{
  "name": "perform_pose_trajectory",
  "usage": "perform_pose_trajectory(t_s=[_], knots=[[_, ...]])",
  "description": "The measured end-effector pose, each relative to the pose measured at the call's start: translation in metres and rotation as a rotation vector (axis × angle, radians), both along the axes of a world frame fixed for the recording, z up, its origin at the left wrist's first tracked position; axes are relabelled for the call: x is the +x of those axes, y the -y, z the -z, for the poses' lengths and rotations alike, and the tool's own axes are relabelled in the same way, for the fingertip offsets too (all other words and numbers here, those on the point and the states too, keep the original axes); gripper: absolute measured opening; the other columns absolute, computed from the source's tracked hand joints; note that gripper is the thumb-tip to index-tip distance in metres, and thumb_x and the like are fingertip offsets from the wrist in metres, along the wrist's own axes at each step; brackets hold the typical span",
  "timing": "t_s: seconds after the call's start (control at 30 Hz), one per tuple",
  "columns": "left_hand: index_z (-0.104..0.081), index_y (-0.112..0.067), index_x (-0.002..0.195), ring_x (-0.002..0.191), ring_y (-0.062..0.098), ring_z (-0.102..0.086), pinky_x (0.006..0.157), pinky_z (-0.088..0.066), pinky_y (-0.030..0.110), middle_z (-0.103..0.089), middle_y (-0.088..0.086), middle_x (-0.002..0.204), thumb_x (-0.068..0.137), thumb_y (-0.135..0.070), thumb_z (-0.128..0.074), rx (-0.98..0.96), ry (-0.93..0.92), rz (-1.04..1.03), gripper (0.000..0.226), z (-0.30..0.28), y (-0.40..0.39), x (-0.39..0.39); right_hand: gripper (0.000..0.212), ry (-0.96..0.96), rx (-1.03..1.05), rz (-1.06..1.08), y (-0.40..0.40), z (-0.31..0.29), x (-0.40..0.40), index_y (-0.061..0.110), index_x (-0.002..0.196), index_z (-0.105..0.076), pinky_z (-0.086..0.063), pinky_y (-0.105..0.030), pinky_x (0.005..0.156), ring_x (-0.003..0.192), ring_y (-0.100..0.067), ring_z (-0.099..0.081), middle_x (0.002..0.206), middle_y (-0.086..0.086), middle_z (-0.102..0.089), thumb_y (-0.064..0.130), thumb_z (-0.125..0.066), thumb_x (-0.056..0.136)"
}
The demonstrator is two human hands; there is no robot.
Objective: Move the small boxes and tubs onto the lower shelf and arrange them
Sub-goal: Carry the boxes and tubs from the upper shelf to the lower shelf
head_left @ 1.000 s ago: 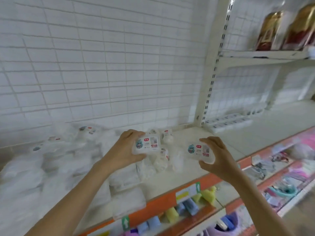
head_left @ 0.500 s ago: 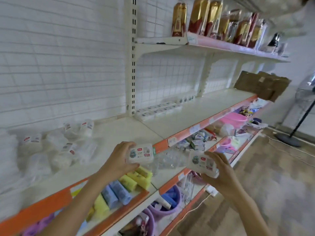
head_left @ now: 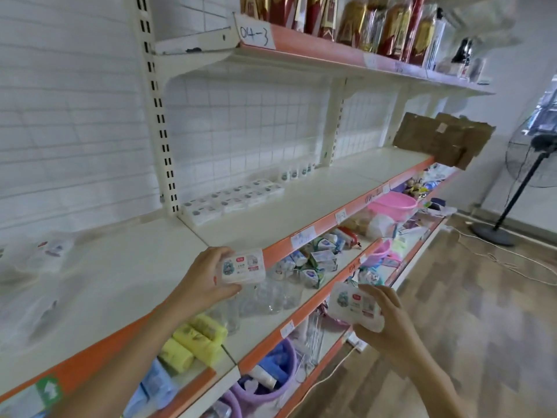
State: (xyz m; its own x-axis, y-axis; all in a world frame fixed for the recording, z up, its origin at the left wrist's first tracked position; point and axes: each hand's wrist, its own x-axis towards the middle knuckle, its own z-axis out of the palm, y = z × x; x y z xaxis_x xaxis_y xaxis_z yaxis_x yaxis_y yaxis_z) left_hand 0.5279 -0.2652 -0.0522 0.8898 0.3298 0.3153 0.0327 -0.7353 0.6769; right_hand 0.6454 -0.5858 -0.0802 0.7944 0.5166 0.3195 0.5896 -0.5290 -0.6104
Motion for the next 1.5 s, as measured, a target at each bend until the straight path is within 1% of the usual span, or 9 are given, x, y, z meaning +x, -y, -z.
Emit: perform_pose_trajectory(t_s=[0.1, 0.17, 0.3, 0.53, 0.8, 0.9, 1.1, 1.23, 1.5], knots=[[-0.045, -0.014, 0.127, 0.113, 0.011, -0.043, 0.087, -0.031, 0.016, -0.045, -0.006, 0.117, 0.059, -0.042, -0.073, 0.032, 0.021, 0.018, 0.079, -0.004, -0.011, 0.050, 0.078, 0.023, 0.005, -0.015, -0.014, -0.006, 0.043, 0.018, 0.125, -0.049, -0.042, -0.020, 0.082, 0.104, -0.014, -0.048, 0.113, 0.011, -0.041, 0.049, -0.059, 0.054], [-0.042, -0.015, 0.130, 0.117, 0.010, -0.041, 0.092, -0.030, 0.018, -0.043, -0.006, 0.120, 0.068, -0.031, -0.078, 0.035, 0.011, 0.030, 0.073, -0.007, -0.021, 0.081, 0.070, 0.032, 0.000, -0.025, -0.026, -0.015, 0.072, 0.024, 0.124, -0.047, -0.046, -0.023, 0.084, 0.105, -0.013, -0.047, 0.116, 0.008, -0.042, 0.042, -0.063, 0.059], [-0.038, -0.017, 0.132, 0.118, 0.010, -0.038, 0.093, -0.028, 0.018, -0.041, -0.003, 0.127, 0.067, -0.043, -0.071, 0.058, -0.011, 0.023, 0.078, -0.009, -0.043, 0.135, 0.070, 0.052, -0.017, -0.058, -0.062, -0.036, 0.132, 0.019, 0.131, -0.045, -0.044, -0.029, 0.092, 0.109, -0.010, -0.041, 0.122, 0.008, -0.037, 0.007, -0.075, 0.070], [-0.039, -0.020, 0.132, 0.121, 0.009, -0.037, 0.096, -0.029, 0.020, -0.040, -0.005, 0.131, 0.069, -0.043, -0.070, 0.069, -0.025, -0.053, 0.075, -0.013, -0.076, 0.193, 0.062, 0.094, 0.038, -0.183, -0.128, -0.048, 0.212, 0.022, 0.123, -0.050, -0.038, -0.001, 0.076, 0.099, -0.006, -0.048, 0.116, 0.007, -0.043, 0.024, -0.067, 0.064], [-0.038, -0.024, 0.133, 0.118, 0.002, -0.035, 0.098, -0.029, 0.019, -0.038, -0.014, 0.127, 0.076, -0.037, -0.072, 0.087, -0.052, -0.199, 0.068, -0.011, -0.100, 0.239, 0.069, 0.067, 0.031, -0.371, -0.191, -0.055, 0.301, 0.014, 0.128, -0.049, -0.038, -0.006, 0.077, 0.102, -0.013, -0.047, 0.115, 0.006, -0.038, 0.021, -0.067, 0.061], [-0.039, -0.021, 0.133, 0.120, 0.005, -0.035, 0.099, -0.030, 0.020, -0.039, -0.013, 0.125, 0.075, -0.033, -0.074, 0.082, -0.056, -0.290, 0.068, -0.015, -0.106, 0.245, 0.070, 0.033, 0.035, -0.481, -0.219, -0.062, 0.333, 0.013, 0.127, -0.049, -0.038, -0.017, 0.084, 0.104, -0.012, -0.047, 0.116, 0.006, -0.039, 0.021, -0.069, 0.060], [-0.045, -0.016, 0.128, 0.114, 0.008, -0.042, 0.091, -0.035, 0.020, -0.043, -0.007, 0.119, 0.074, -0.023, -0.077, 0.046, -0.079, -0.535, 0.062, -0.028, -0.111, 0.230, 0.070, -0.027, 0.000, -0.751, -0.276, -0.068, 0.367, 0.015, 0.130, -0.046, -0.032, -0.007, 0.082, 0.108, -0.007, -0.041, 0.120, 0.008, -0.038, 0.020, -0.072, 0.065], [-0.047, -0.018, 0.127, 0.111, 0.009, -0.040, 0.087, -0.031, 0.004, -0.035, -0.001, 0.120, 0.073, -0.020, -0.078, 0.005, -0.104, -0.713, 0.063, -0.020, -0.101, 0.191, 0.064, -0.043, -0.025, -0.961, -0.307, -0.055, 0.357, 0.014, 0.129, -0.047, -0.030, -0.009, 0.087, 0.112, -0.011, -0.042, 0.119, 0.005, -0.040, 0.014, -0.075, 0.071], [-0.048, -0.015, 0.129, 0.113, 0.013, -0.042, 0.095, -0.033, 0.016, -0.034, 0.002, 0.120, 0.073, -0.009, -0.077, -0.189, -0.106, -0.903, 0.064, -0.011, -0.086, 0.138, 0.063, -0.004, -0.104, -1.161, -0.350, -0.025, 0.287, 0.019, 0.136, -0.038, -0.020, -0.016, 0.090, 0.123, -0.018, -0.028, 0.132, 0.003, -0.038, 0.031, -0.066, 0.081]])
